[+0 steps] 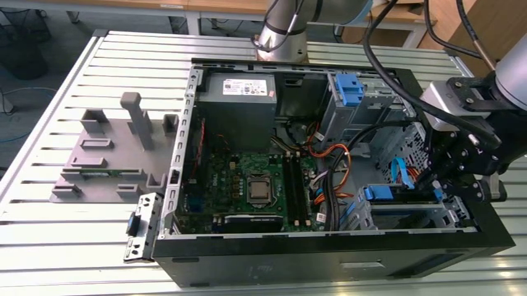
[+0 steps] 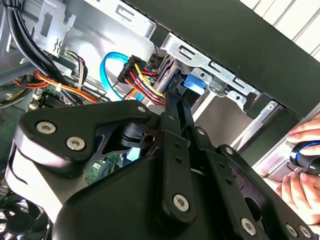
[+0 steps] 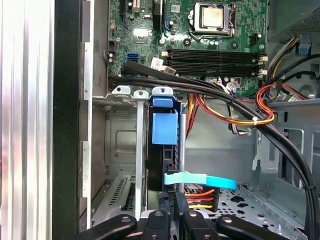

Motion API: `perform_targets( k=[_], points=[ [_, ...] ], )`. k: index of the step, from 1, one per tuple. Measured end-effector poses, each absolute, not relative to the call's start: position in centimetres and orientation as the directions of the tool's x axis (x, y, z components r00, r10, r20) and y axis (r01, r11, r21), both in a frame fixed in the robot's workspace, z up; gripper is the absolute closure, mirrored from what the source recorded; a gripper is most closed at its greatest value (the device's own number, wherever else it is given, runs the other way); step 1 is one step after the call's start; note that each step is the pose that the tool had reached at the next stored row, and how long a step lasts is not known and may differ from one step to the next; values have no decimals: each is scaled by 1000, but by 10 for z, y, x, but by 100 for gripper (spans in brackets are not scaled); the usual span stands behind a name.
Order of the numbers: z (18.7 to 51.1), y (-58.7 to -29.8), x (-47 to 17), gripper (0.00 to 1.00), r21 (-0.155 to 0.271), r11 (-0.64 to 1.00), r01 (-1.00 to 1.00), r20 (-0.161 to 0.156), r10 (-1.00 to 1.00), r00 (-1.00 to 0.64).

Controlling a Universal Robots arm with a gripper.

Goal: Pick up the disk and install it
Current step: 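Insert the second disk wire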

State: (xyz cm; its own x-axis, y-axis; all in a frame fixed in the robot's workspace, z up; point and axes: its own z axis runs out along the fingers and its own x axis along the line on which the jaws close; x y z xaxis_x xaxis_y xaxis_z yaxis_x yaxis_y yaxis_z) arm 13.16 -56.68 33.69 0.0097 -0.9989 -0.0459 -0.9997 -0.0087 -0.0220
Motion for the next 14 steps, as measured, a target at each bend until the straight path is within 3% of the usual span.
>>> perform_targets(
  k=[14],
  points=[
    [334, -567, 130, 83, -22, 12, -1000, -46, -999, -11]
  ],
)
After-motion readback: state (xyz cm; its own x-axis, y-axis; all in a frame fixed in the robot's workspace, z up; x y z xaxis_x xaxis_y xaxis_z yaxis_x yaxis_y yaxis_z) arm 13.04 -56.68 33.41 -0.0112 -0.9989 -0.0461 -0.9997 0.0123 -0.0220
